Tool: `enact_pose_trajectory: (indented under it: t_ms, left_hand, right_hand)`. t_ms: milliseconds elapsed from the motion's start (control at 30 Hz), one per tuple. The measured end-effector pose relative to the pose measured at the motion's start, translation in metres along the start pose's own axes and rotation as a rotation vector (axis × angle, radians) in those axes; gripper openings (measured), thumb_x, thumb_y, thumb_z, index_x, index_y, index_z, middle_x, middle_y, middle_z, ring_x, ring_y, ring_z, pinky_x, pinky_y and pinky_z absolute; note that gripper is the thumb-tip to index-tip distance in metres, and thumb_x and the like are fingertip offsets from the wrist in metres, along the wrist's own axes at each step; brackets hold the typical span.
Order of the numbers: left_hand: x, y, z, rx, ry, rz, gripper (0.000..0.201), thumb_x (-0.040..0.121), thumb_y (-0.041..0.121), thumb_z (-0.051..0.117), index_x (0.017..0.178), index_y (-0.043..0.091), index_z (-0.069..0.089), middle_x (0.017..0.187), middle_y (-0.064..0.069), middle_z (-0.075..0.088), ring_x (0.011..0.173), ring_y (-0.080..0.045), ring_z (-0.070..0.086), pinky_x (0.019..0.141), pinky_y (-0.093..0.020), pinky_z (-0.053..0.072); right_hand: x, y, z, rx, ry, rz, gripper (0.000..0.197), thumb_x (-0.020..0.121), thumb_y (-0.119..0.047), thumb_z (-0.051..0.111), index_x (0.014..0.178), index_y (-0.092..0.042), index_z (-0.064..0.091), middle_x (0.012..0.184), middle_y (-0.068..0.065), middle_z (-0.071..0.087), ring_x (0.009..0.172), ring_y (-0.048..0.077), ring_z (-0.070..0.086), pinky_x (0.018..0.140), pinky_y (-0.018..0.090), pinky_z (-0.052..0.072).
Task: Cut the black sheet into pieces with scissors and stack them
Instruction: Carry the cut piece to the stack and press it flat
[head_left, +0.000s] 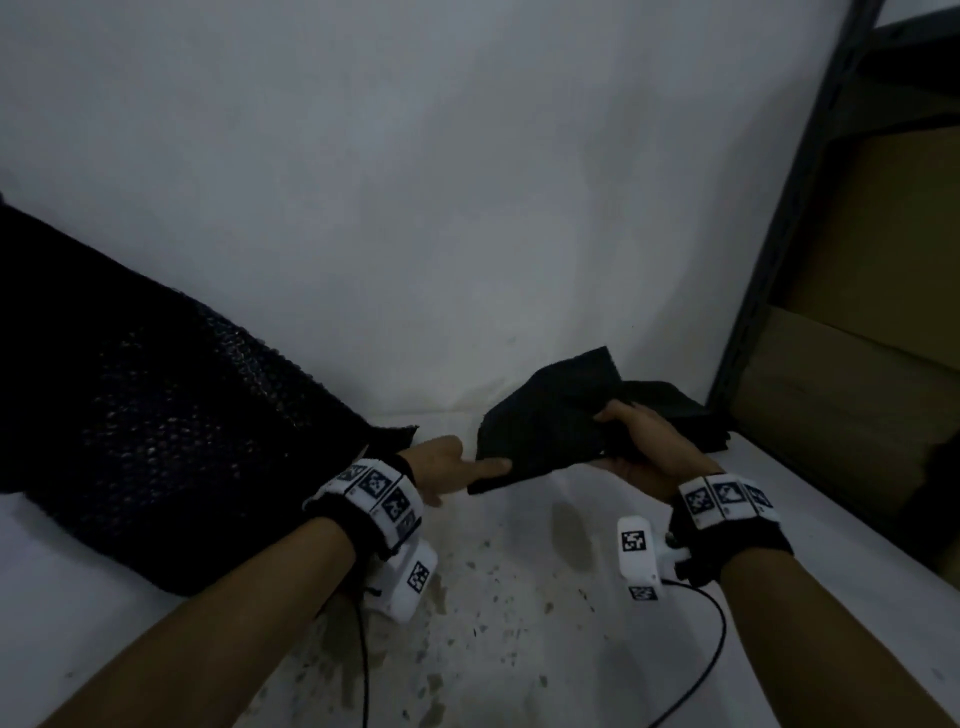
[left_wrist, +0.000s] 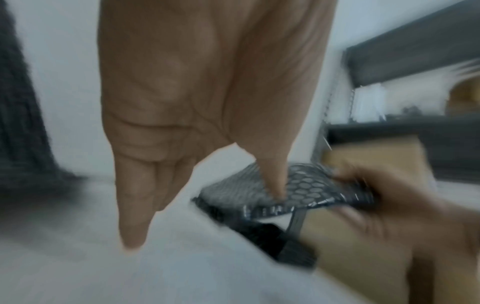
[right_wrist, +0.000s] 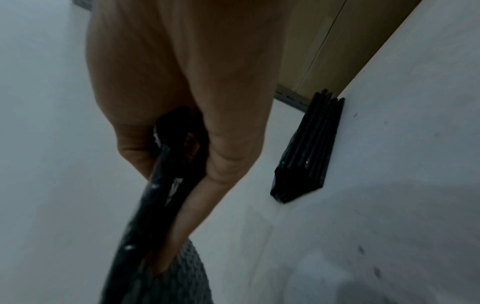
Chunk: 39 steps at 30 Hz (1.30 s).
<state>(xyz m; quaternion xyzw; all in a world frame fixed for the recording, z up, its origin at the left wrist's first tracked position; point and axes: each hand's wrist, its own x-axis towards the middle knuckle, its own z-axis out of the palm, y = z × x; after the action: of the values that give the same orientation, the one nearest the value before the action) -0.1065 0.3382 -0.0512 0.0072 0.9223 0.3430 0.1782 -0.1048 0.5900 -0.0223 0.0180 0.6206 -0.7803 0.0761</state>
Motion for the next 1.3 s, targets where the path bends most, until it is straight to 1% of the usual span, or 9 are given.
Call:
enact_pose_trajectory:
  t_ms: [100, 267, 500, 667, 833, 967, 1100, 1233, 1300]
  left_hand:
    - [0.015, 0.023, 0.000, -0.577, -0.165, -0.072, 0.100, 0.074, 0.061, 0.076, 0.146, 0.003, 0.037, 0.130, -0.015, 0.057, 0.100, -0.031, 0.071, 0.084, -0.045, 0.060]
    - [0.043, 0.064, 0.005, -0.934, -0.300, 0.093, 0.041, 0.086, 0.010, 0.075, 0.125, 0.004, 0.064, 0.119, -0.011, 0.071, 0.108, -0.024, 0.068, 0.092, -0.040, 0.057]
    - [0.107, 0.110, 0.016, -0.955, -0.207, 0.197, 0.046, 0.081, -0.009, 0.072, 0.126, -0.007, 0.061, 0.124, -0.016, 0.068, 0.114, -0.027, 0.066, 0.088, -0.033, 0.058]
    - [0.149, 0.142, 0.034, -1.003, -0.123, 0.202, 0.052, 0.080, -0.016, 0.071, 0.129, -0.009, 0.056, 0.128, -0.019, 0.063, 0.103, -0.024, 0.066, 0.072, -0.027, 0.061]
    - [0.189, 0.162, 0.064, -0.931, -0.079, 0.160, 0.055, 0.078, -0.017, 0.071, 0.130, -0.008, 0.054, 0.130, -0.017, 0.059, 0.110, -0.028, 0.061, 0.063, -0.028, 0.060]
    - [0.217, 0.165, 0.075, -0.620, 0.007, 0.138, 0.024, 0.074, 0.004, 0.086, 0.090, 0.007, 0.068, 0.104, -0.010, 0.067, 0.095, -0.021, 0.063, 0.076, -0.030, 0.058]
    - [0.233, 0.166, 0.082, -0.451, 0.072, 0.150, 0.034, 0.075, 0.011, 0.086, 0.064, 0.017, 0.054, 0.068, 0.000, 0.056, 0.060, -0.010, 0.054, 0.043, -0.013, 0.046]
    - [0.236, 0.165, 0.086, -0.328, 0.092, 0.170, 0.029, 0.073, 0.016, 0.088, 0.088, 0.013, 0.064, 0.085, -0.003, 0.063, 0.075, -0.018, 0.062, 0.070, -0.029, 0.060]
    - [0.239, 0.166, 0.086, -0.176, 0.134, 0.177, 0.073, 0.070, 0.024, 0.090, 0.129, 0.002, 0.051, 0.116, -0.004, 0.056, 0.108, -0.025, 0.059, 0.095, -0.033, 0.053]
  right_hand:
    - [0.009, -0.020, -0.022, 0.120, 0.016, -0.028, 0.025, 0.095, -0.005, 0.050, 0.116, -0.005, 0.064, 0.112, 0.018, 0.073, 0.097, 0.030, 0.070, 0.086, 0.043, 0.057]
    - [0.029, -0.041, -0.064, 0.155, 0.019, 0.003, 0.028, 0.096, -0.007, 0.050, 0.120, -0.003, 0.063, 0.115, 0.017, 0.072, 0.102, 0.029, 0.068, 0.085, 0.039, 0.059]
    - [0.078, -0.051, -0.122, -0.063, 0.342, 0.015, 0.011, 0.092, -0.005, 0.067, 0.103, -0.001, 0.064, 0.102, 0.013, 0.064, 0.091, 0.024, 0.063, 0.052, 0.024, 0.056]
    - [0.122, -0.050, -0.154, 0.042, 0.445, -0.121, 0.022, 0.090, 0.014, 0.060, 0.109, 0.008, 0.051, 0.113, 0.027, 0.052, 0.086, 0.031, 0.062, 0.075, 0.036, 0.060]
    - [0.155, -0.040, -0.189, -0.359, 0.639, -0.178, 0.041, 0.088, 0.009, 0.063, 0.117, -0.011, 0.042, 0.117, 0.020, 0.051, 0.078, 0.022, 0.060, 0.078, 0.040, 0.059]
    - [0.170, -0.029, -0.213, -0.737, 0.653, -0.172, 0.022, 0.085, 0.005, 0.064, 0.101, -0.006, 0.056, 0.104, 0.018, 0.062, 0.088, 0.030, 0.064, 0.063, 0.034, 0.057]
    - [0.181, -0.015, -0.230, -0.966, 0.629, -0.145, 0.019, 0.089, -0.002, 0.063, 0.104, -0.006, 0.072, 0.111, 0.012, 0.069, 0.106, 0.030, 0.064, 0.087, 0.027, 0.050]
    - [0.185, -0.004, -0.237, -1.151, 0.577, -0.147, 0.023, 0.090, -0.003, 0.063, 0.109, -0.001, 0.075, 0.114, 0.014, 0.070, 0.109, 0.032, 0.063, 0.084, 0.021, 0.042]
    - [0.188, 0.001, -0.238, -1.275, 0.586, -0.160, 0.021, 0.088, -0.005, 0.063, 0.103, -0.001, 0.076, 0.112, 0.018, 0.069, 0.111, 0.036, 0.060, 0.087, 0.028, 0.045]
